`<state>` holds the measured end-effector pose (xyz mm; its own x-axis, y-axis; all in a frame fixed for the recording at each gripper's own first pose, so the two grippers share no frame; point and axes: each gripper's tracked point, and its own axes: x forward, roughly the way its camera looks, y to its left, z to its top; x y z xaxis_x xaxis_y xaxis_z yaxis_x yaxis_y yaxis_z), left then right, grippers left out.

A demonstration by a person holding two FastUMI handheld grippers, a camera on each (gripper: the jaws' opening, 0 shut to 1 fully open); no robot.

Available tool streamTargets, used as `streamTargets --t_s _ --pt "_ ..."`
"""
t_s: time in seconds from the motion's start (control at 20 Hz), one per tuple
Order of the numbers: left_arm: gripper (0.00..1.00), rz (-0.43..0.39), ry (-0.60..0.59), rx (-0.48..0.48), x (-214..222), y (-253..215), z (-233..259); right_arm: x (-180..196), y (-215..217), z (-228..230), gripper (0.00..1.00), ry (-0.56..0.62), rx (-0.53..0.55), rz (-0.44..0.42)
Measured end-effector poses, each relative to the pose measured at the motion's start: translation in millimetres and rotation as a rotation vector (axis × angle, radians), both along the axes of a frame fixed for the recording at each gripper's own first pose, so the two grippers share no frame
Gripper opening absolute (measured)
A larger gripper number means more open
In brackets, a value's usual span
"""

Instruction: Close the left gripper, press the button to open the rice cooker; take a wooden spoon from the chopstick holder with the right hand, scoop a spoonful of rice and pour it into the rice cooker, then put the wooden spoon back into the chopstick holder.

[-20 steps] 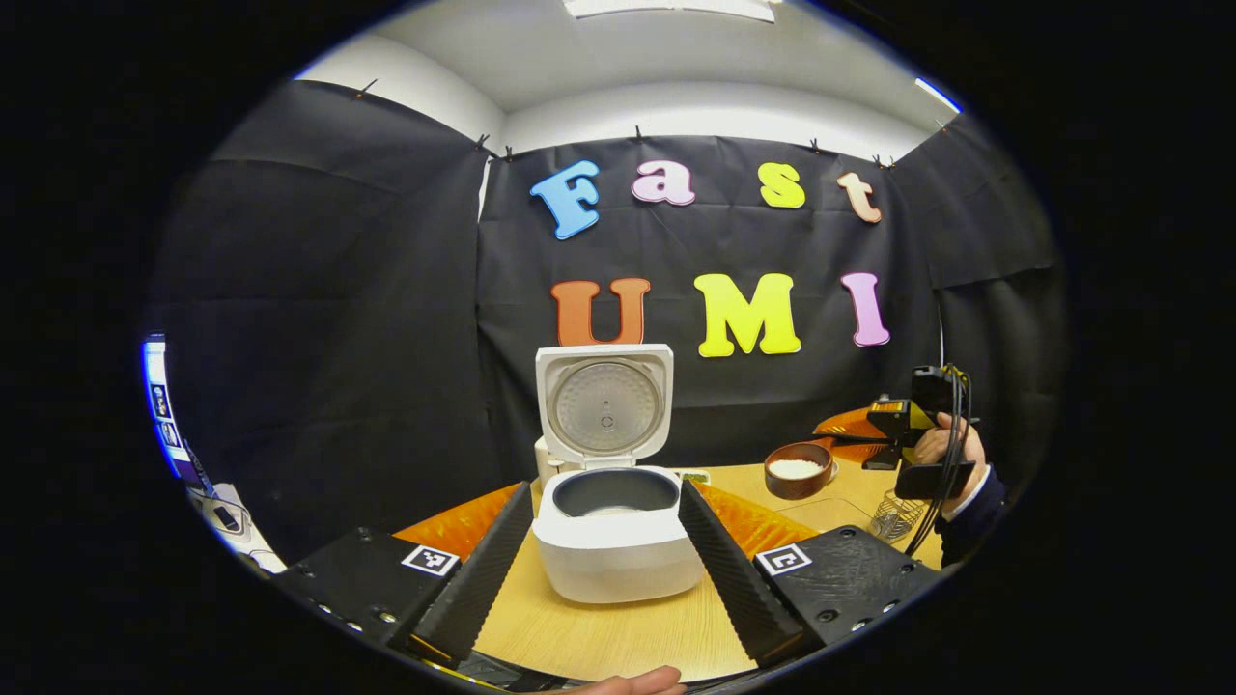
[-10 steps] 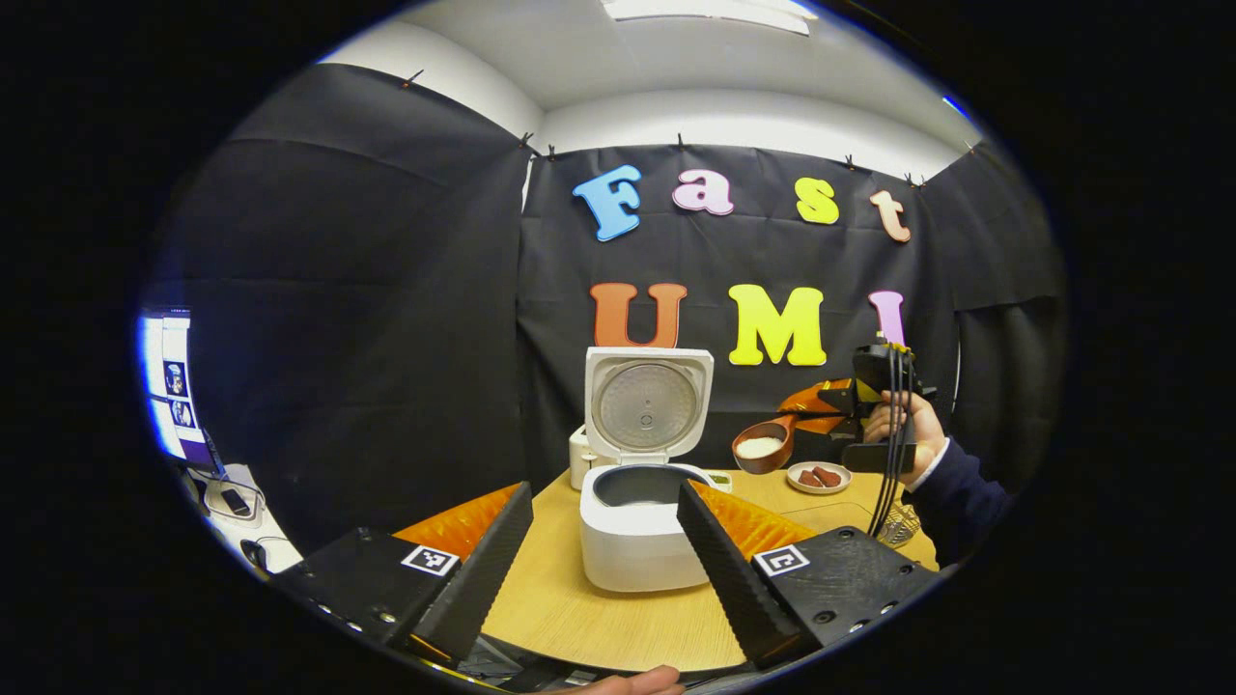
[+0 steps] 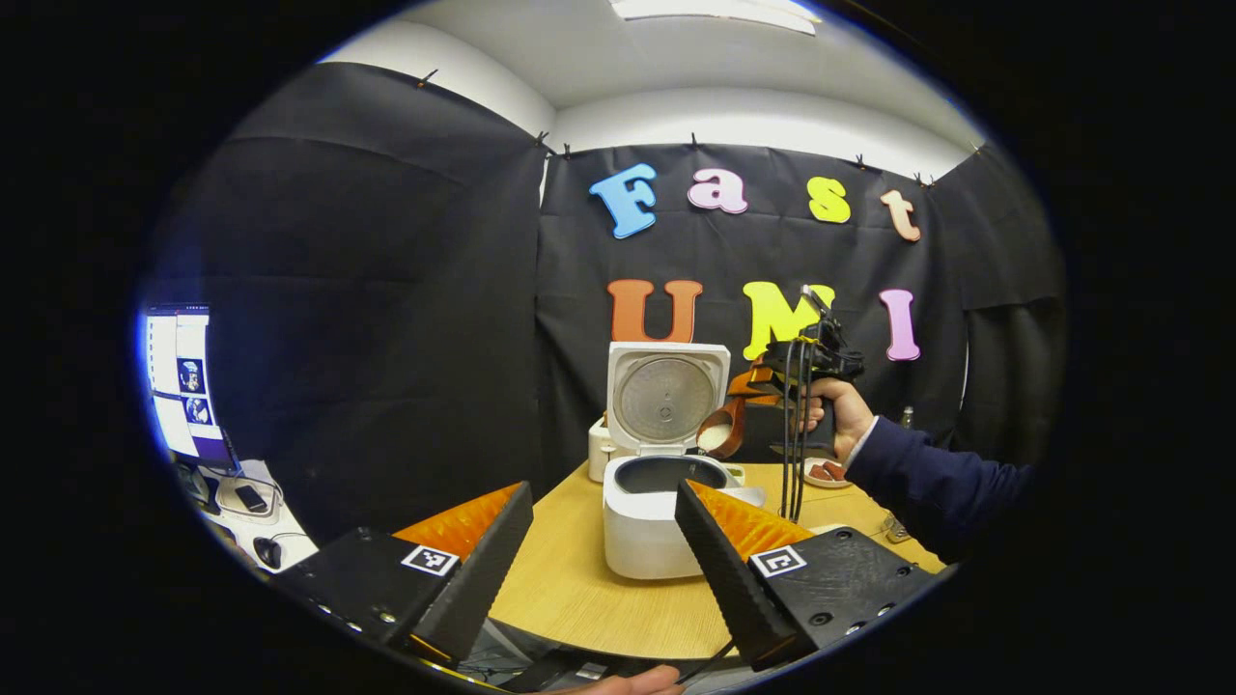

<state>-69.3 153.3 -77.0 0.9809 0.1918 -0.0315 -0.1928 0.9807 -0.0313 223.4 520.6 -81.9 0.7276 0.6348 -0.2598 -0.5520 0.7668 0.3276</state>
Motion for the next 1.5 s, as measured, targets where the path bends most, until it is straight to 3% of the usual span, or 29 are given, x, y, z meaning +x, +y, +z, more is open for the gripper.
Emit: streamTargets --t_s 0.35,0.55,0.75,1.0,1.2,1.5 --pt "0.95 0.031 0.023 -0.023 -7.7 6.6 -11.5 -10.8 56.5 -5.4 0.08 -0.274 -0.216 0.121" --pt "0.94 0.030 0.034 -0.014 -9.7 4.9 -10.1 -18.3 66.6 -21.6 0.08 -0.333 -0.276 0.154" --pt "0.95 -0.009 0.023 -0.012 -5.5 -7.1 -7.0 -41.9 68.2 -18.0 0.08 -0.501 -0.328 0.254" --pt "0.94 -0.049 0.035 -0.010 11.8 -21.4 -7.0 -52.1 56.4 -20.8 0.08 -0.691 -0.474 0.249" --pt "0.95 -0.045 0.055 0.005 21.6 -26.3 -9.6 -67.6 31.3 -14.4 0.09 -0.675 -0.432 0.217" --pt "0.94 -0.006 0.037 -0.010 24.3 -32.7 -11.9 -71.1 -31.6 -17.7 0.09 -0.550 -0.353 0.122"
